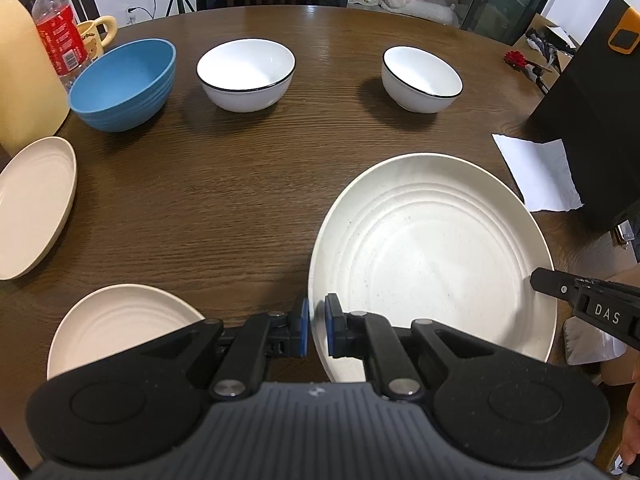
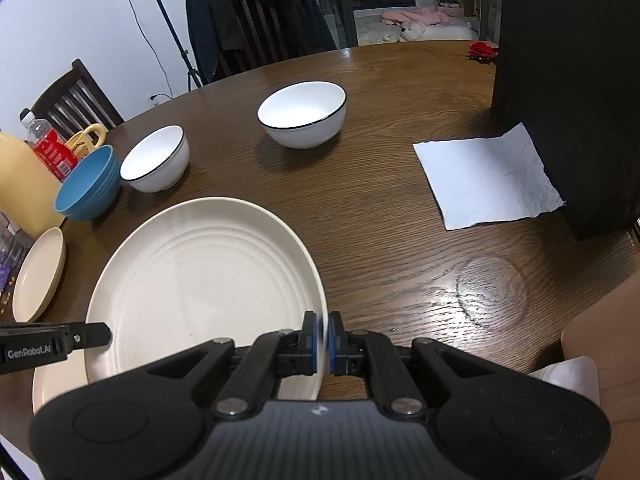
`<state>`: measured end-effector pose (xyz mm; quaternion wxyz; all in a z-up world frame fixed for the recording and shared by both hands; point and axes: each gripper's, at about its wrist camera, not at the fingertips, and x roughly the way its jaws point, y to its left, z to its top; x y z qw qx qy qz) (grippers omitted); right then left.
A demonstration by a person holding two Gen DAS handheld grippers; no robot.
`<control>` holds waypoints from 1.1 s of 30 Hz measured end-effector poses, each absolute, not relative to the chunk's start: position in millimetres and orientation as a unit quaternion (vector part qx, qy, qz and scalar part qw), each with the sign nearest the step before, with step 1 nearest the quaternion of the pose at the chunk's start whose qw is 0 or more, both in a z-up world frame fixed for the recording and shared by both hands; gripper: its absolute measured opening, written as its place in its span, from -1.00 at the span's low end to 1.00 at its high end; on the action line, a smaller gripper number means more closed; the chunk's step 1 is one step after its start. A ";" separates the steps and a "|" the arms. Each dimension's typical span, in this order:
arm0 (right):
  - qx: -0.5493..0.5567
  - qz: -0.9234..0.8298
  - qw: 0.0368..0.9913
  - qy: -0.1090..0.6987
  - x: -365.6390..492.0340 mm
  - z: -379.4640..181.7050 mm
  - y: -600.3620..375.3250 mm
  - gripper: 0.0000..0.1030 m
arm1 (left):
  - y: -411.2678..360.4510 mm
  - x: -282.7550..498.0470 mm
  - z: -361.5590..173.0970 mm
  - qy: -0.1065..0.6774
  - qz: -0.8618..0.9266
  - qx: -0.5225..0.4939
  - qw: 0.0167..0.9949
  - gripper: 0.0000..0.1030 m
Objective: Organize plates and bowls
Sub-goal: 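Carry the gripped cream plates across the table with both tools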
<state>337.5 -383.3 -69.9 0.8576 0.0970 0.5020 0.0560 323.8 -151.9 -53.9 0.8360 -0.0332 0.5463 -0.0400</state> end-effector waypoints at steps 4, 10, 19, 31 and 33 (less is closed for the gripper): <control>0.096 0.058 0.858 0.502 334.1 -69.0 -376.1 -0.90 | -145.0 319.9 -52.7 0.546 -0.039 -0.033 0.836 -0.82; 0.095 0.062 0.857 0.503 329.4 -67.9 -365.3 -0.90 | -132.6 312.6 -50.9 0.546 -0.035 -0.033 0.837 -0.82; 0.090 0.070 0.856 0.504 322.2 -66.4 -346.5 -0.90 | -116.2 302.1 -49.3 0.547 -0.029 -0.032 0.836 -0.82; 0.082 0.082 0.854 0.506 311.3 -62.8 -317.9 -0.90 | -88.0 285.2 -46.4 0.546 -0.016 -0.038 0.837 -0.82; 0.082 0.085 0.854 0.507 310.0 -62.6 -312.5 -0.90 | -82.6 282.6 -45.9 0.546 -0.014 -0.040 0.837 -0.82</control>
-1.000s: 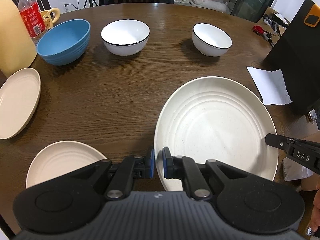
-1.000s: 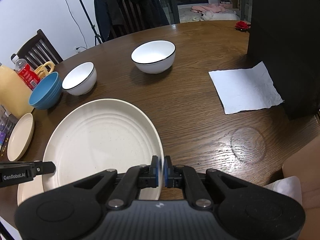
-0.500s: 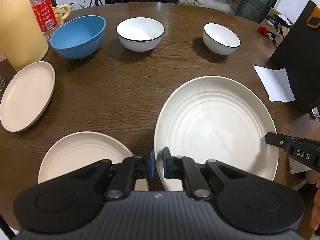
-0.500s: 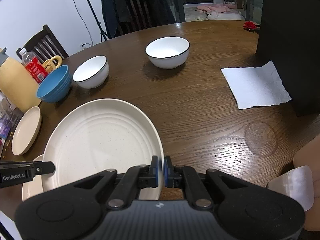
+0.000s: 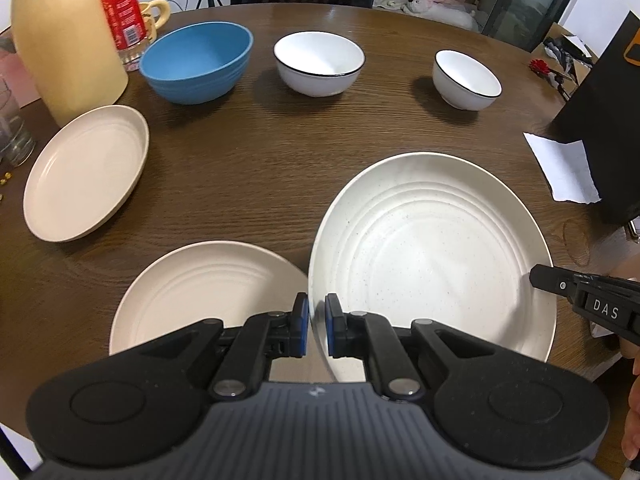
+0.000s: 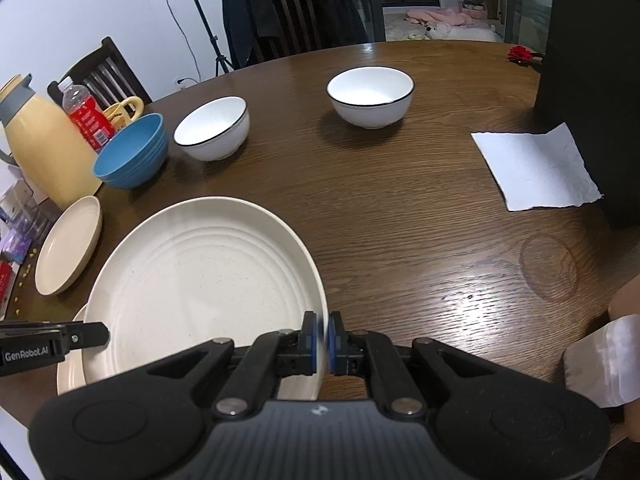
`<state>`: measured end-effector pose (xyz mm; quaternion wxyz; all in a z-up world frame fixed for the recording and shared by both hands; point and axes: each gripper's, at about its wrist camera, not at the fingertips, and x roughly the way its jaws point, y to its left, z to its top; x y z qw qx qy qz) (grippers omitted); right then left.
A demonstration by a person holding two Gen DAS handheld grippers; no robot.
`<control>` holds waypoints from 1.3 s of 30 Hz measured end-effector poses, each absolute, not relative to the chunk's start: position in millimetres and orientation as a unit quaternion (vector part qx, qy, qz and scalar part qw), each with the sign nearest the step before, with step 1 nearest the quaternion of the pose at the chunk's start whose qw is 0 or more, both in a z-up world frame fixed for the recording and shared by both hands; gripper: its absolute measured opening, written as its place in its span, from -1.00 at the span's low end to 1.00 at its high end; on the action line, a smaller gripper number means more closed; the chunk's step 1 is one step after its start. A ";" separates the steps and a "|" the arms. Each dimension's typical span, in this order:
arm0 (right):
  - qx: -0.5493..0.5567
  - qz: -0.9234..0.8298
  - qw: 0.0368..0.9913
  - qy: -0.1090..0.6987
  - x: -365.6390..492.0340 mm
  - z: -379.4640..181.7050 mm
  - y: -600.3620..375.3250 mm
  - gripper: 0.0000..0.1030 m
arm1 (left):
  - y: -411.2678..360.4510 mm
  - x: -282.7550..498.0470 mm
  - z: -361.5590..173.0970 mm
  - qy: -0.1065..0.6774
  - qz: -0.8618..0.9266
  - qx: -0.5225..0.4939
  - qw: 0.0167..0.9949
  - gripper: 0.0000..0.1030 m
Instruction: Organize plates and bowls
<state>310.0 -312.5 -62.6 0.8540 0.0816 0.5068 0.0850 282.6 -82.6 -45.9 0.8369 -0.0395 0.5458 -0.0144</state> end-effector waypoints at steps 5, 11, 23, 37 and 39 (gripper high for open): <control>0.078 0.091 0.853 0.507 305.7 -62.1 -298.5 -0.90 | -68.5 276.3 -44.4 0.546 -0.009 -0.044 0.837 -0.82; 0.074 0.098 0.853 0.507 300.7 -60.4 -281.5 -0.90 | -51.6 270.0 -42.4 0.544 -0.003 -0.048 0.838 -0.82; 0.069 0.108 0.853 0.506 289.5 -57.3 -247.9 -0.90 | -18.6 254.0 -40.0 0.541 0.007 -0.055 0.839 -0.82; 0.068 0.117 0.851 0.508 278.7 -59.0 -215.5 -0.90 | 13.9 239.8 -39.6 0.541 0.016 -0.058 0.839 -0.82; 0.068 0.119 0.850 0.508 277.2 -59.1 -211.6 -0.90 | 18.1 238.2 -39.8 0.541 0.017 -0.059 0.839 -0.82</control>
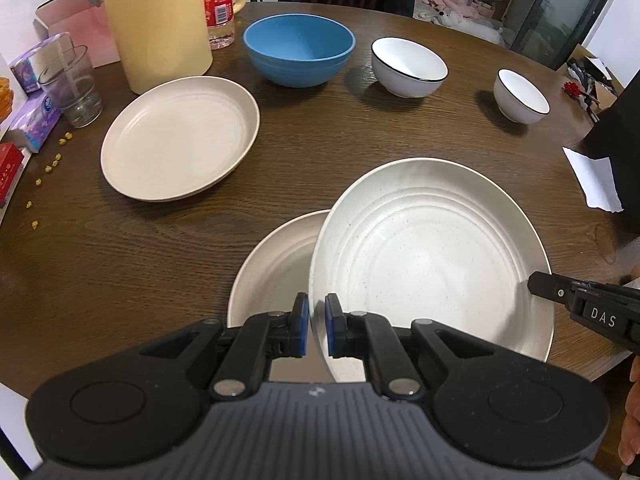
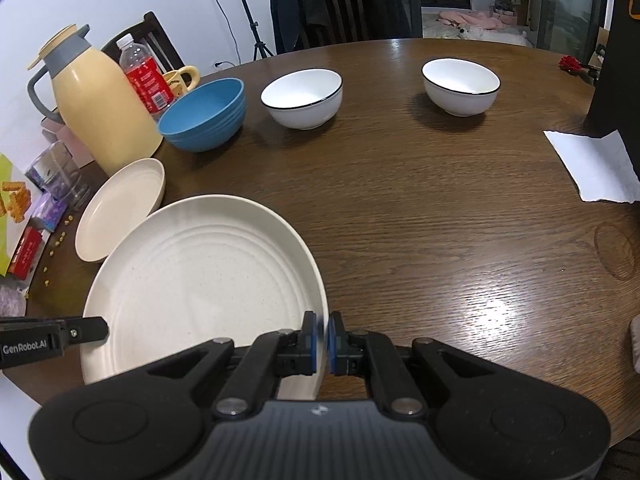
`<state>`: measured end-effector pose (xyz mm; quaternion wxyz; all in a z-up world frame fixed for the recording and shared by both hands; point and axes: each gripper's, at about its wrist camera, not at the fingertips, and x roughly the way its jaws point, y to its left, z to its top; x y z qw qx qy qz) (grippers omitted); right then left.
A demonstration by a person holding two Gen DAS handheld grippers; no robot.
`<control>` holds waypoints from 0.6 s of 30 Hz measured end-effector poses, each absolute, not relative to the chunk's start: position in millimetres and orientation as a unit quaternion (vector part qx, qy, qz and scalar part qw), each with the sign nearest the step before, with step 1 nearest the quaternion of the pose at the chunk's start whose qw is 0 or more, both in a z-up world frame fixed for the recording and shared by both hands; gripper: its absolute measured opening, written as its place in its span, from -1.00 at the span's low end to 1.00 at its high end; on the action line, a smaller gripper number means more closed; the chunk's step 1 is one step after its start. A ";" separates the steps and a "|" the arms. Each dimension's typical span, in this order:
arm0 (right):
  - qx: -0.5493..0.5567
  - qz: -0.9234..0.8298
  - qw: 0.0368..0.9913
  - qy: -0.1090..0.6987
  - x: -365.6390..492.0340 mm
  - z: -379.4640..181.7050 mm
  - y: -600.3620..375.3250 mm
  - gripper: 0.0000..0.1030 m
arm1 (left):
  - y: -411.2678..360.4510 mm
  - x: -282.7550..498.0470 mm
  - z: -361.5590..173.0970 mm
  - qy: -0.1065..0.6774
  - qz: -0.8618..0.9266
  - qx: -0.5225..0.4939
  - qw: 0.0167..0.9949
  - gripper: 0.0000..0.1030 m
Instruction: Organize plates and bowls
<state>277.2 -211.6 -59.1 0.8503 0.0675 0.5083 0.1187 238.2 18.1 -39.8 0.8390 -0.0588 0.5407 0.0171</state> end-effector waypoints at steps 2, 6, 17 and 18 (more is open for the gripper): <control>0.067 0.119 0.850 0.509 275.8 -59.5 -207.9 -0.90 | 22.0 236.6 -40.0 0.541 0.018 -0.060 0.839 -0.82; 0.066 0.122 0.849 0.510 273.3 -60.7 -200.0 -0.90 | 29.2 234.0 -41.7 0.541 0.021 -0.060 0.838 -0.82; 0.066 0.123 0.843 0.519 267.7 -68.8 -182.5 -0.89 | 44.6 229.6 -46.9 0.542 0.026 -0.056 0.838 -0.82; 0.065 0.123 0.843 0.520 267.4 -69.4 -181.0 -0.89 | 45.6 229.3 -47.6 0.543 0.027 -0.056 0.838 -0.82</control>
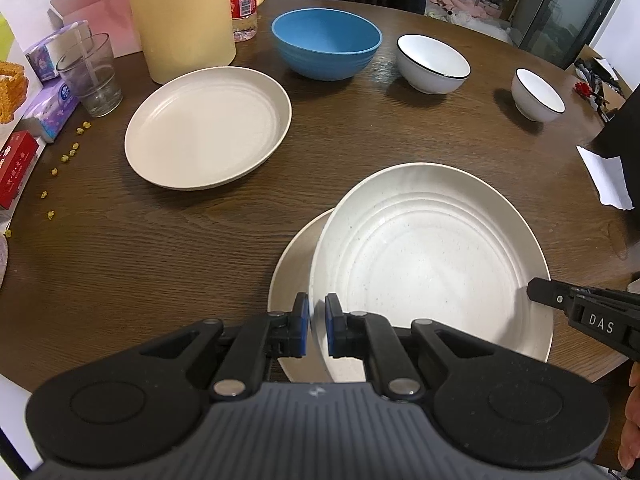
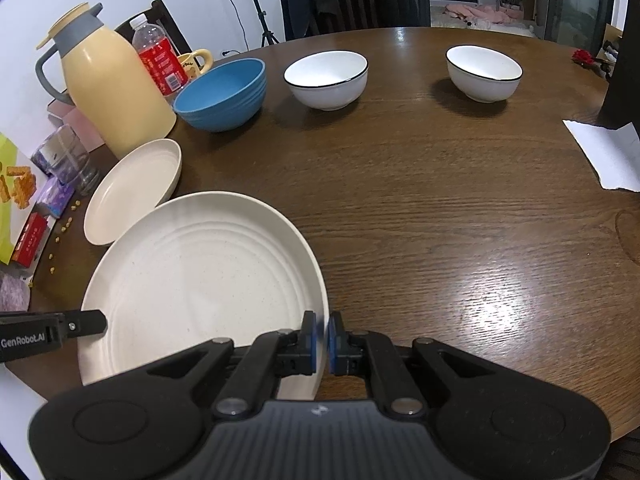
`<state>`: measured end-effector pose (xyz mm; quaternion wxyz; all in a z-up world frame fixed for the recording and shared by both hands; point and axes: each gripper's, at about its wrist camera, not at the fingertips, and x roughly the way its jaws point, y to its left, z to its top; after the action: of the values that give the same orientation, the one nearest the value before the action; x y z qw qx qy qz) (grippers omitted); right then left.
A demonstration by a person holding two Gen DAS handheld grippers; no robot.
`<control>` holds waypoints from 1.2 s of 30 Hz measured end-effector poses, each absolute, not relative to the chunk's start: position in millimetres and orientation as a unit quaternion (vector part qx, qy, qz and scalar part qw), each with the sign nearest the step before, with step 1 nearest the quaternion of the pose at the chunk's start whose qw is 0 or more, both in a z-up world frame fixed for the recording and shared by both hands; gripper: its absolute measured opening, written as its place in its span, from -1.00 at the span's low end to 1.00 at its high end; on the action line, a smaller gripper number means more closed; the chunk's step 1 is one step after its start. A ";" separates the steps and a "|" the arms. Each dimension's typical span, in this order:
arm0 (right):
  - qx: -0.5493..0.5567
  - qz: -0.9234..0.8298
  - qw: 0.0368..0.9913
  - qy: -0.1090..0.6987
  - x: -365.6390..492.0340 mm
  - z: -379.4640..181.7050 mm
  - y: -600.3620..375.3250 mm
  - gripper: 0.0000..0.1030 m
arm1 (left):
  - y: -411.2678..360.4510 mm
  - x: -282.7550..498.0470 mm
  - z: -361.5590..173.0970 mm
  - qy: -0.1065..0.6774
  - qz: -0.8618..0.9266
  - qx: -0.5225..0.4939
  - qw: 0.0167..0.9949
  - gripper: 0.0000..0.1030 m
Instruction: Organize plates and bowls
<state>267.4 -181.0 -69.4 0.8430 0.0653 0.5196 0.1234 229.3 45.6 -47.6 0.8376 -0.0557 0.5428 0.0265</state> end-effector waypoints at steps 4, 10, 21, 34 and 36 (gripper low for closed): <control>0.064 0.125 0.842 0.521 267.0 -71.3 -176.5 -0.89 | 50.6 228.8 -51.1 0.544 0.029 -0.053 0.837 -0.82; 0.059 0.127 0.840 0.524 266.7 -76.0 -163.2 -0.89 | 58.6 227.2 -58.7 0.548 0.034 -0.050 0.834 -0.82; 0.045 0.126 0.841 0.524 267.1 -84.6 -150.6 -0.89 | 66.1 229.9 -72.1 0.555 0.035 -0.044 0.830 -0.82; 0.025 0.119 0.845 0.521 267.2 -93.6 -144.9 -0.88 | 61.9 233.9 -83.2 0.558 0.029 -0.030 0.829 -0.82; 0.020 0.119 0.846 0.520 266.8 -94.8 -144.1 -0.88 | 61.4 233.3 -84.5 0.559 0.029 -0.029 0.828 -0.82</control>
<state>266.8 -144.1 -94.8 0.8457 0.0199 0.5198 0.1193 233.3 61.4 -84.5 0.8284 -0.0286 0.5586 0.0289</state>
